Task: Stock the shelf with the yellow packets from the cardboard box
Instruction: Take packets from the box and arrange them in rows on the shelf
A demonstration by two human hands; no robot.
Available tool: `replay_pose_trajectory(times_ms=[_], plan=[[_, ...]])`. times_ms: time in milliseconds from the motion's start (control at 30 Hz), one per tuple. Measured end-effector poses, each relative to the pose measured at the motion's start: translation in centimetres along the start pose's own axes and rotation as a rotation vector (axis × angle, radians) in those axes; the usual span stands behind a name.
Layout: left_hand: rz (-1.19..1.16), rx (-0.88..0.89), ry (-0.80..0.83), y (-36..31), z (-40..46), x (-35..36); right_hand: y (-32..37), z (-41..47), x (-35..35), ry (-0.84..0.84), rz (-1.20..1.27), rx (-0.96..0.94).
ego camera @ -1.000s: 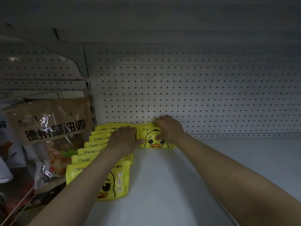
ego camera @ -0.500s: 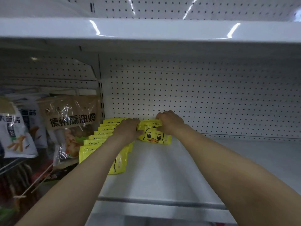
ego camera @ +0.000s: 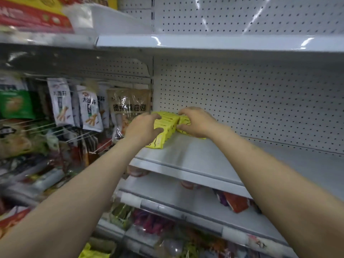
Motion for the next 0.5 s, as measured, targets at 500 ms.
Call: replay_pose_trajectory(times_ms=[500], plan=[[0.135,-0.158,-0.026,10.7,-16.1,-7.4,16.7,-3.8,6.4,0.070,0.177,-0.282]])
Point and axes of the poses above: each hand's wrist, its own z-axis towards the middle knuckle, its own x-axis out of the palm, y = z × x, the point moved 1 cm from there along z, towards the middle knuckle, and after that the axes turned 4 degrees about x, right-handed, at the moved point
